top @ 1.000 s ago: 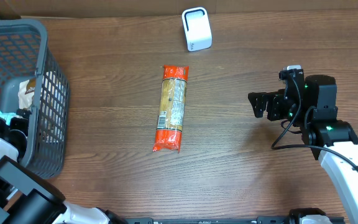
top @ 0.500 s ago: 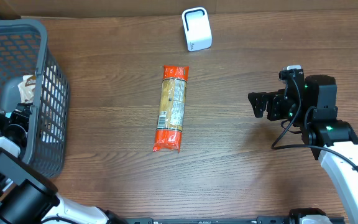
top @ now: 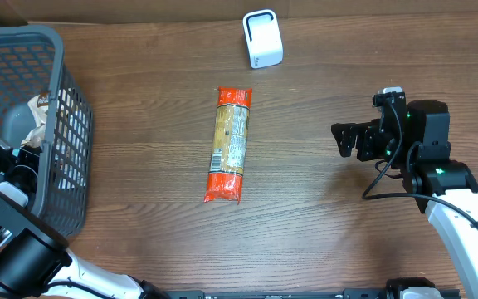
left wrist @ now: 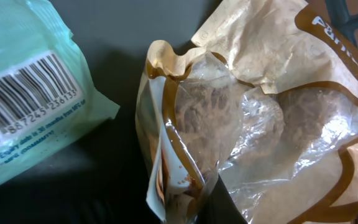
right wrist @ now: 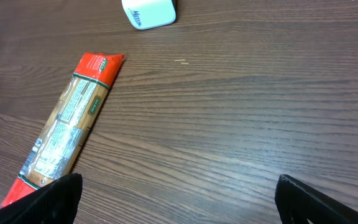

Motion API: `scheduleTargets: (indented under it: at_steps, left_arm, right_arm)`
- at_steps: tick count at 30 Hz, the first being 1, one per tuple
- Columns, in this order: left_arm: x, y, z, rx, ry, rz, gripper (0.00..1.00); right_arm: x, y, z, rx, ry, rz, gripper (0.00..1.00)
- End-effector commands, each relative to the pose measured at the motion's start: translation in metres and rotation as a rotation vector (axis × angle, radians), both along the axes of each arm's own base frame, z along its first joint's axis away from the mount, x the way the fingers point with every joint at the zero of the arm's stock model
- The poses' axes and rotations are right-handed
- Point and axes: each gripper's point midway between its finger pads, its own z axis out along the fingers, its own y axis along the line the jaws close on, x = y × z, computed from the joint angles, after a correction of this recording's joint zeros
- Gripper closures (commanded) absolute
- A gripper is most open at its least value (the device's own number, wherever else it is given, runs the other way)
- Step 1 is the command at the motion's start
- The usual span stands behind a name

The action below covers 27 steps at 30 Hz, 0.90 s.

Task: Scan the item barcode
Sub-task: 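Grasp the brown Pantree bag inside the basket with the left gripper, then lift the brown bag up out of the basket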

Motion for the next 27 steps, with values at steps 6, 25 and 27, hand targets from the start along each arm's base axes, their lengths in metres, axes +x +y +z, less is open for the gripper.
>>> scheduleTargets:
  at_steps: [6, 25, 27]
  left_arm:
    - [-0.003, -0.04, 0.028, -0.043, -0.041, -0.092, 0.96]
    - [-0.048, -0.054, 0.266, 0.409, -0.36, 0.047, 0.96]
    - [-0.056, -0.054, 0.279, 0.455, -0.369, 0.082, 0.96]
  right_arm:
    - [0.005, 0.003, 0.01, 0.002, -0.029, 0.013, 0.0]
    - [0.005, 0.003, 0.01, 0.002, -0.029, 0.013, 0.0]
    - [0.005, 0.003, 0.01, 0.002, -0.029, 0.013, 0.0]
